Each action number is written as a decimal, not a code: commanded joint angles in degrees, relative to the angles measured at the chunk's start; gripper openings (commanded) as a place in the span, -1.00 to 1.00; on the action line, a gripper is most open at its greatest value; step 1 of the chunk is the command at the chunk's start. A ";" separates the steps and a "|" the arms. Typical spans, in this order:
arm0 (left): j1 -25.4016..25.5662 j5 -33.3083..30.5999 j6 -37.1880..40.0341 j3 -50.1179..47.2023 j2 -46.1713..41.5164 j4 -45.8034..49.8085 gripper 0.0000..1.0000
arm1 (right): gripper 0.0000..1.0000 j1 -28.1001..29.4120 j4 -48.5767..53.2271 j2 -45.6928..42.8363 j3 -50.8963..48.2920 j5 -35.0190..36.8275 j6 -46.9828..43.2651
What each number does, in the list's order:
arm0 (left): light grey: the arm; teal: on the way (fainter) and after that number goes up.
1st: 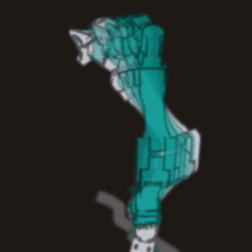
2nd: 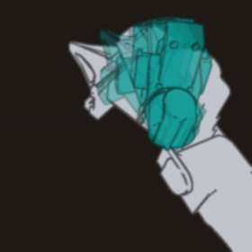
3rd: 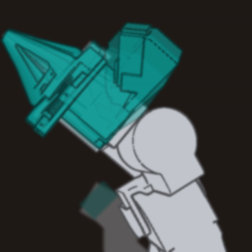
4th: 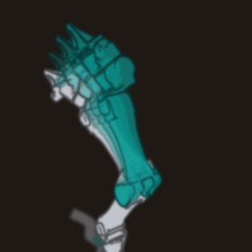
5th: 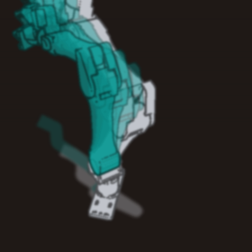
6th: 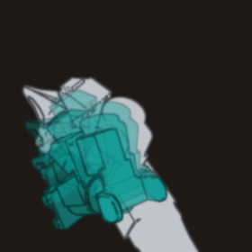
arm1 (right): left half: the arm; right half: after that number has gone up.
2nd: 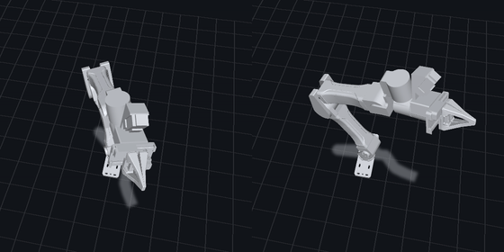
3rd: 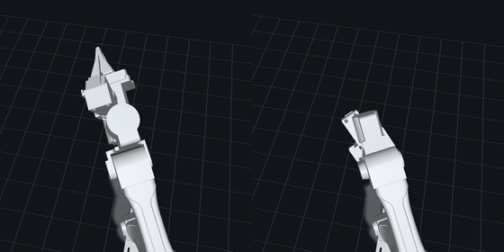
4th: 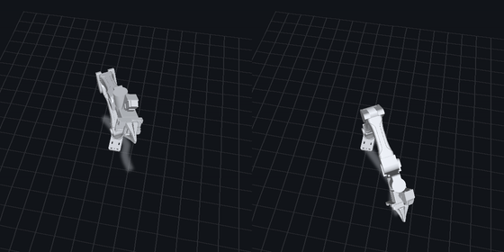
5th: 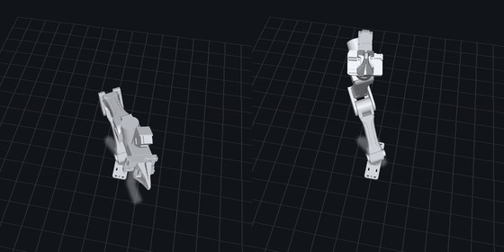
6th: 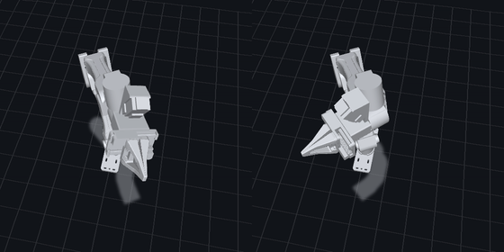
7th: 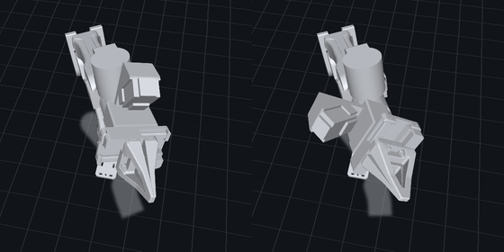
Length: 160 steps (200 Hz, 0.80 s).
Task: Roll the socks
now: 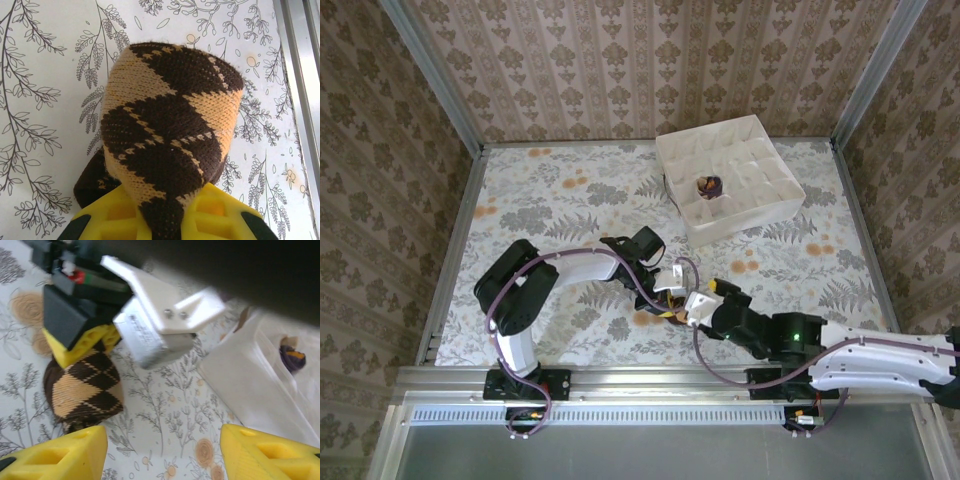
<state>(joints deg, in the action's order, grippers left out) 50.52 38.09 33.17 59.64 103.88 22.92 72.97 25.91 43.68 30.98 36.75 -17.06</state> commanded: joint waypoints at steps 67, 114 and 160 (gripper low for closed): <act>-1.16 4.65 -2.69 1.25 5.00 5.73 -1.00 | 0.28 5.34 -6.35 3.53 -2.31 11.05 2.72; -2.07 6.46 -3.19 2.07 6.16 6.58 -1.00 | 0.27 5.27 -6.34 -5.58 -4.91 8.36 4.24; -2.21 7.00 -4.11 4.34 7.96 9.88 -1.00 | 0.22 5.99 -5.96 9.31 -1.00 2.98 1.32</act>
<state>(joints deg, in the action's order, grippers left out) 48.23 45.74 30.24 63.94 109.23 27.44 78.13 19.68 46.72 27.33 41.80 -14.61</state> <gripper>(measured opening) 0.109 0.618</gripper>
